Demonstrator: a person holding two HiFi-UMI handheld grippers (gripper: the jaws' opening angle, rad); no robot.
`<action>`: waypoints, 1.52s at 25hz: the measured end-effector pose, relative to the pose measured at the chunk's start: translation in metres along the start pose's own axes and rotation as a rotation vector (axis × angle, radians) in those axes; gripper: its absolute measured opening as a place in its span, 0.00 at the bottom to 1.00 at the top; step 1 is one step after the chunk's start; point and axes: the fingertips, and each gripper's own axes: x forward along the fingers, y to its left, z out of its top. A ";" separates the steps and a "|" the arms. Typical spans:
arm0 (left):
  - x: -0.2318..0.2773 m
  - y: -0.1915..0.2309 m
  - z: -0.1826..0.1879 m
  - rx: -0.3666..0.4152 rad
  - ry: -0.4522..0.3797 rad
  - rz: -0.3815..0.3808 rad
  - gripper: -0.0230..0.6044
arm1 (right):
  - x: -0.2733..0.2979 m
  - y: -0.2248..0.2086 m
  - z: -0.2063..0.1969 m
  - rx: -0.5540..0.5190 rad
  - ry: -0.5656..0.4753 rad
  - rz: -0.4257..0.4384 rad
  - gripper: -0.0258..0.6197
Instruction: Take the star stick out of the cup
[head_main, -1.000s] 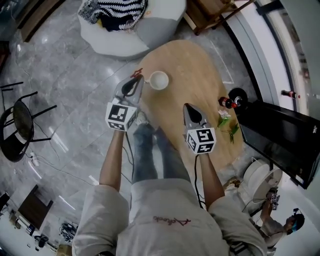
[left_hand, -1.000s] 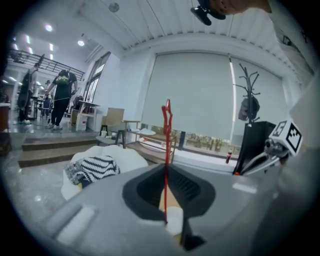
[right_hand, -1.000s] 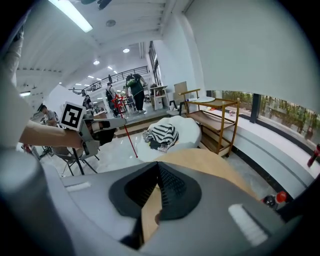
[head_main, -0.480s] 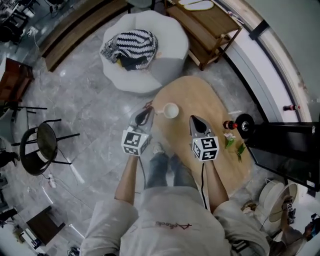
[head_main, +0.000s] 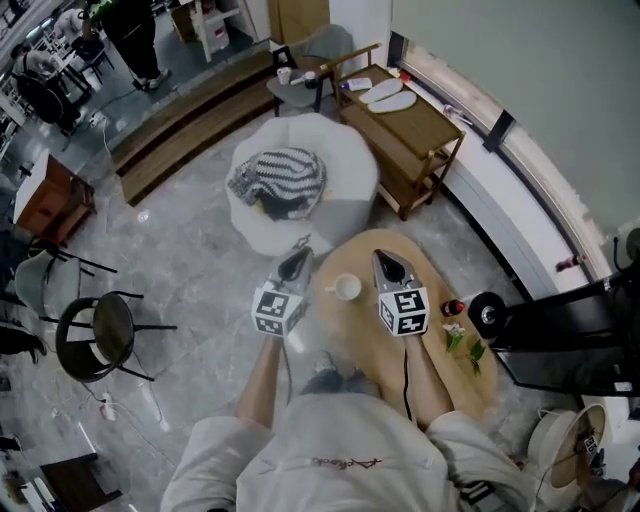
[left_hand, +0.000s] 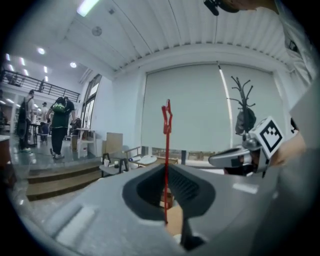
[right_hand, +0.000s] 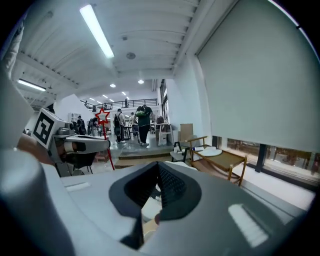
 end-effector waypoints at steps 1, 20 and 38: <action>-0.004 -0.001 0.012 0.010 -0.016 0.005 0.05 | -0.002 0.002 0.012 -0.007 -0.016 0.003 0.04; -0.029 -0.034 0.070 0.051 -0.060 0.012 0.05 | -0.027 0.040 0.091 -0.084 -0.130 0.064 0.04; -0.003 -0.053 0.075 0.089 -0.082 -0.006 0.05 | -0.028 0.018 0.088 -0.097 -0.140 0.064 0.04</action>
